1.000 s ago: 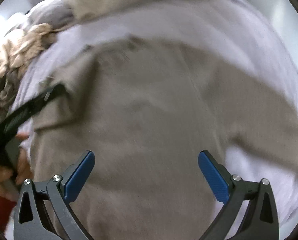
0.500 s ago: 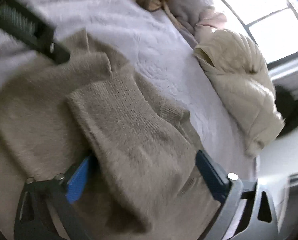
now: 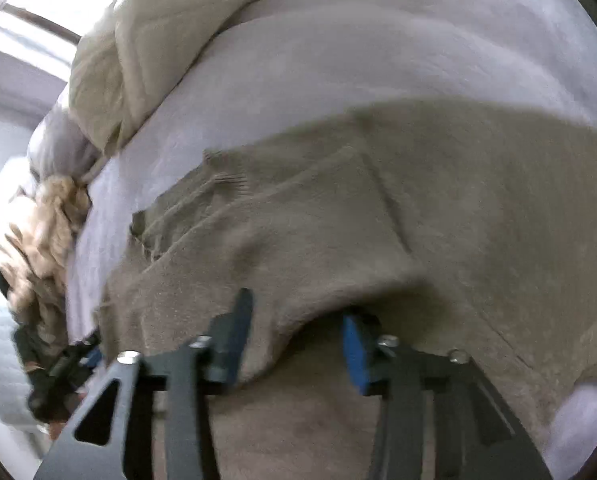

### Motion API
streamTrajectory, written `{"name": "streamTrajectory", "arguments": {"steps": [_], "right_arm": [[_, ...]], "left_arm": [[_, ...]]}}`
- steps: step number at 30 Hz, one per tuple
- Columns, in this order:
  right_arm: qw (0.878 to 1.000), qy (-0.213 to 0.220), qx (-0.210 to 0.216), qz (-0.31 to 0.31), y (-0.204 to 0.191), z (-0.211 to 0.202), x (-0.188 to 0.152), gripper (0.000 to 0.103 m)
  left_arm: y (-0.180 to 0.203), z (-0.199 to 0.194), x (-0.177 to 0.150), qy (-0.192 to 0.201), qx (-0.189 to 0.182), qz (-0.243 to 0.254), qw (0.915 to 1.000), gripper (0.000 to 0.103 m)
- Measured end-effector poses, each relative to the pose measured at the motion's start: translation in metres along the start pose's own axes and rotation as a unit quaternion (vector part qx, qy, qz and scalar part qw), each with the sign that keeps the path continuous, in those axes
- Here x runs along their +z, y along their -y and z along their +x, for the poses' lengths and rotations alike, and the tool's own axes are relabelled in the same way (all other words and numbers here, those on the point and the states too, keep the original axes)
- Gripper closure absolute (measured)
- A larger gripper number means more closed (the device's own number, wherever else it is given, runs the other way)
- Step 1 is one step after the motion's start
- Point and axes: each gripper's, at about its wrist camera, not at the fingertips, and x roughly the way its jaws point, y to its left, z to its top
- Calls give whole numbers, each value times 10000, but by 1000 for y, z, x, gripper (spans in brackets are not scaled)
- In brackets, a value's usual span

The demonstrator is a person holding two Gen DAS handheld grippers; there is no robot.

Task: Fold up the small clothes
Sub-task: 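Grasp the sweater side edge with the right tool and fold it inward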

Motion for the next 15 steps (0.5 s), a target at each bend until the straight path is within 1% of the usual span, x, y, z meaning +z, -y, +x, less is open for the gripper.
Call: {"name": "streamTrajectory", "arguments": {"steps": [1, 3, 4, 5, 6, 7, 8, 10, 12, 14, 15], "right_arm": [[9999, 50, 118, 61, 4, -5, -1, 48], [9992, 103, 267, 295, 12, -8, 3, 47], [9985, 63, 292, 469, 15, -5, 6, 48], [9972, -4, 341, 664, 19, -2, 9, 72], [9955, -38, 462, 832, 22, -5, 11, 93], [9951, -27, 519, 843, 22, -7, 11, 95], [9953, 71, 612, 746, 18, -14, 11, 96], [9972, 139, 523, 515, 13, -28, 0, 96], [9989, 102, 240, 389, 18, -29, -9, 95], [9992, -44, -94, 398, 30, -18, -15, 95], [9989, -132, -65, 443, 38, -12, -19, 95]], "left_arm": [[1, 0, 1, 30, -28, -28, 10000, 44], [-1, 0, 2, -22, -72, -30, 10000, 80], [0, 2, 3, -61, -75, -6, 10000, 89], [2, 2, 5, -73, -68, 29, 9999, 94], [4, 0, 6, -47, -41, 67, 10000, 94], [7, -4, 8, -7, -45, 123, 9999, 94], [9, -7, 9, 27, -38, 186, 9998, 94], [10, -12, 11, 82, 40, 341, 9994, 93], [4, -14, 8, 50, 145, 481, 9987, 93], [2, -11, 7, 11, 249, 525, 9983, 93], [0, -13, 6, 19, 364, 505, 9981, 85]]}}
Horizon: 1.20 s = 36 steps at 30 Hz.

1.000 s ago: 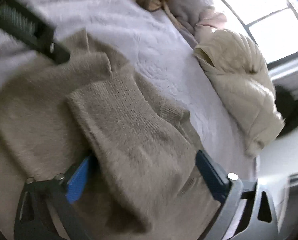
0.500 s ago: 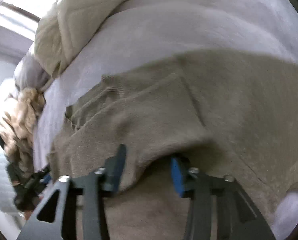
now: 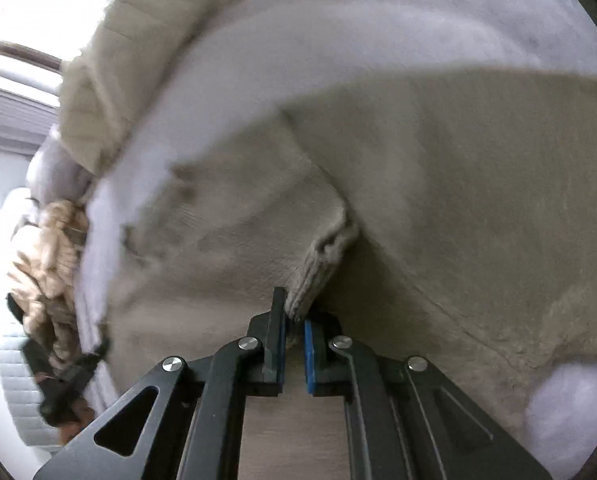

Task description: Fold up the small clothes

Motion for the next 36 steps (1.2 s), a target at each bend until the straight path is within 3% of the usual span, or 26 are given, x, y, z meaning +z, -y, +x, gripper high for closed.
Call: {"name": "streamTrajectory", "arguments": {"steps": [1, 3, 5, 7, 13, 14, 15, 16, 17, 20, 23, 25, 28, 30, 31, 32, 33, 35, 36], "right_arm": [[10000, 0, 78, 38, 4, 0, -1, 93], [9999, -18, 130, 67, 6, -7, 0, 79], [9995, -45, 300, -3, 1, -13, -2, 35], [9985, -59, 539, -69, -4, -22, -9, 27], [9965, -217, 732, 341, 5, -8, -15, 27], [9956, -190, 783, 469, 8, -7, -14, 29], [9949, -173, 807, 577, 10, -6, -13, 33], [9951, -196, 747, 625, 11, -5, -11, 63], [9954, -300, 639, 641, 12, -3, -8, 96], [9938, -264, 832, 689, 13, -13, -10, 96], [9971, -251, 585, 421, 13, -11, -13, 96], [9971, -343, 509, 443, 18, 0, -16, 96], [9968, -331, 490, 542, 23, -5, -17, 92], [9973, -391, 372, 503, 24, -12, -20, 92], [9975, -428, 337, 440, 24, -16, -22, 91], [9976, -453, 324, 407, 24, -20, -23, 87], [9976, -479, 322, 392, 25, -25, -26, 84], [9974, -485, 343, 413, 29, -35, -31, 59], [9973, -468, 366, 426, 30, -41, -35, 53]], "left_arm": [[-1, -2, -1, -24, 108, -28, 9999, 77], [-4, -13, -6, 48, 240, -68, 9997, 30], [-7, -27, -17, 145, 108, -6, 9998, 28], [-11, -33, -33, -135, -109, 33, 9998, 28], [-15, -14, -68, -779, -808, -334, 9931, 30], [-14, -12, -72, -820, -965, -428, 9910, 42], [-13, -9, -74, -853, -1120, -486, 9889, 68], [-11, -7, -75, -872, -1215, -475, 9876, 77], [-10, -9, -75, -830, -1191, -430, 9885, 78], [-11, -27, -71, -557, -1121, -237, 9919, 87], [-25, -42, -69, -386, -923, -162, 9949, 87], [-35, -37, -69, -459, -670, -179, 9965, 87], [-41, -37, -74, -429, 135, -211, 9988, 87], [-42, -43, -79, -389, 274, -324, 9983, 85], [-42, -47, -82, -381, 356, -350, 9980, 80], [-40, -50, -85, -371, 417, -345, 9978, 53], [-35, -56, -88, -295, 510, -313, 9978, 34], [-22, -70, -95, -51, 581, -88, 9983, 34], [-15, -74, -98, -69, 568, 51, 9983, 34]]}}
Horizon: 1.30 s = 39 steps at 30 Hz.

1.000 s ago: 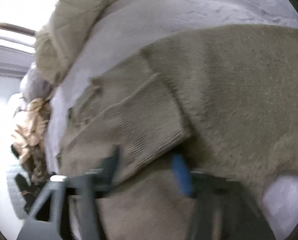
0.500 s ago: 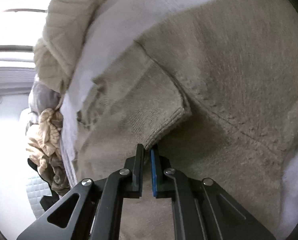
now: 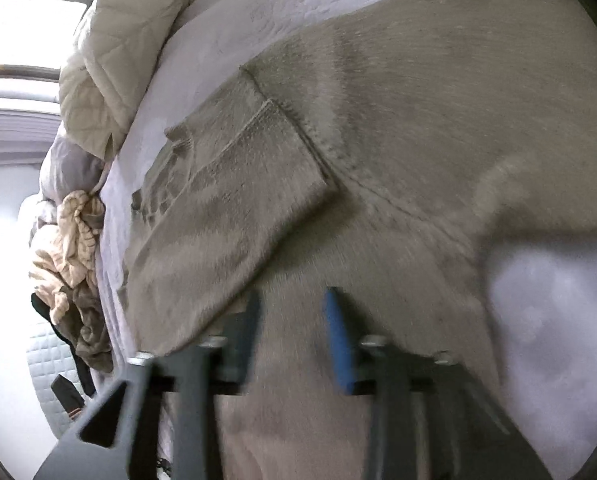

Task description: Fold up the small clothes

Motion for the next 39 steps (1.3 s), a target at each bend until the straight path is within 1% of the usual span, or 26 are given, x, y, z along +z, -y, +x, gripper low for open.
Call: {"name": "streamTrajectory", "arguments": {"steps": [1, 3, 5, 7, 10, 13, 17, 19, 20, 22, 25, 28, 31, 33, 35, 36, 38, 39], "right_arm": [[10000, 11, 17, 2, 1, -3, -3, 49], [10000, -15, 6, 32, 4, -8, -9, 49], [9999, -40, 39, 121, 9, -13, -15, 49], [9997, -24, 48, 225, 17, -19, -21, 49], [9992, 48, 82, 381, 32, -29, -26, 49], [9980, 175, 222, 574, 49, -41, -26, 49], [9959, 270, 493, 710, 69, -55, -22, 46], [9947, 297, 572, 805, 79, -60, -20, 45], [9939, 313, 604, 867, 84, -63, -19, 40], [9908, 367, 782, 1038, 97, -69, -17, 34], [9867, 365, 1007, 1225, 112, -76, -15, 34], [9846, 437, 1147, 1249, 122, -87, -12, 33], [9840, 768, 958, 1290, 138, -108, -5, 33], [9806, 1036, 840, 1438, 153, -122, 1, 33], [9729, 1393, 756, 1686, 171, -139, 6, 33], [9665, 1660, 665, 1841, 184, -152, 9, 33], [9580, 1963, 566, 2014, 199, -167, 13, 33], [9514, 2147, 497, 2152, 211, -176, 16, 33]], "left_arm": [[7, -4, -1, -22, 28, 103, 9999, 34], [26, -9, -6, -25, 54, 287, 9996, 34], [54, -8, -10, -63, 38, 468, 9989, 34], [77, -9, -11, -125, -17, 625, 9980, 34], [114, -8, -20, -256, -106, 879, 9957, 34], [146, -6, -33, -428, -223, 1098, 9928, 34], [186, 3, -46, -658, -341, 1434, 9869, 34], [200, 6, -50, -746, -395, 1510, 9849, 34], [209, 8, -53, -783, -416, 1550, 9839, 34], [220, 9, -56, -810, -446, 1568, 9833, 34], [236, 13, -55, -857, -508, 1566, 9826, 34], [252, 14, -54, -824, -490, 1642, 9818, 34], [268, 19, -53, -832, -488, 1711, 9805, 34], [278, 24, -53, -874, -475, 1766, 9792, 34], [289, 28, -55, -898, -469, 1831, 9779, 34], [294, 29, -56, -902, -478, 1859, 9773, 34], [306, 31, -58, -895, -511, 1920, 9760, 34], [311, 32, -59, -893, -527, 1940, 9755, 34]]}}
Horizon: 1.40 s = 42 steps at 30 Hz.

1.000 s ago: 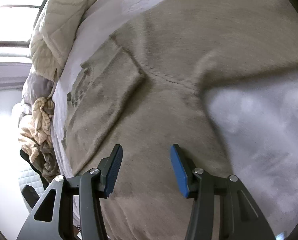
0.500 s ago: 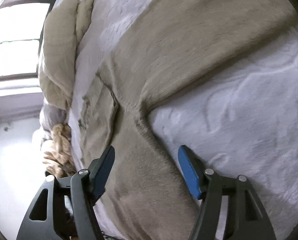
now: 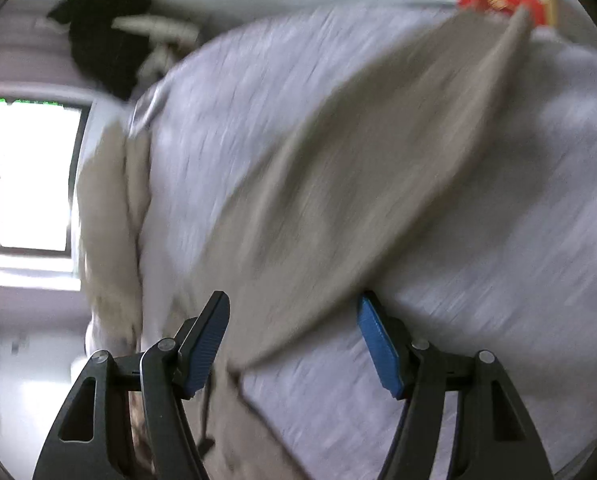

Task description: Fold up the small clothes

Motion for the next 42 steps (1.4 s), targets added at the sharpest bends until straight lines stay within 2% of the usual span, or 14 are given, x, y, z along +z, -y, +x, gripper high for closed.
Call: {"name": "streamTrajectory", "arguments": {"steps": [8, 9, 11, 14, 18, 22, 25, 28, 31, 36, 38, 39, 40, 42], "right_arm": [[9902, 464, 214, 1303, 52, -8, 38, 38], [9873, 471, 330, 1483, 57, -7, 39, 43], [9813, 411, 612, 1776, 63, -2, 40, 90], [9729, 403, 1139, 1973, 61, 4, 40, 97], [9759, 206, 1690, 1366, 18, 12, 41, 97], [9807, -224, 1931, 200, -63, 31, 34, 97], [9737, -611, 2037, -816, -137, 55, 12, 97], [9525, -1090, 1987, -2036, -211, 87, -32, 97], [9138, -1683, 1804, -3226, -268, 126, -102, 97], [8408, -2574, 1038, -4648, -298, 208, -223, 96], [8230, -2759, 511, -4939, -283, 229, -258, 94], [8206, -2873, 278, -4932, -280, 244, -260, 90], [8232, -2962, 104, -4843, -275, 251, -263, 78], [8423, -3048, 164, -4442, -258, 251, -261, 59]], "left_arm": [[34, 8, 15, 67, -159, 93, 9998, 34], [38, 10, 17, 70, -165, 98, 9998, 34], [43, 13, 20, 83, -174, 103, 9998, 34], [41, 12, 22, 123, -192, 62, 9997, 34], [30, 6, 22, 232, -153, 34, 9996, 34], [8, -3, 23, 392, -88, -47, 9992, 34], [-19, -10, 23, 512, -10, -242, 9984, 34], [-44, -14, 21, 590, 73, -483, 9971, 34], [-73, -17, 15, 690, 202, -773, 9944, 34], [-131, -20, 1, 759, 402, -1347, 9872, 34], [-149, -16, -5, 735, 474, -1498, 9848, 34], [-157, -13, -7, 704, 504, -1587, 9835, 34], [-166, -10, -11, 675, 494, -1694, 9820, 34], [-175, -7, -15, 667, 420, -1800, 9805, 34]]}}
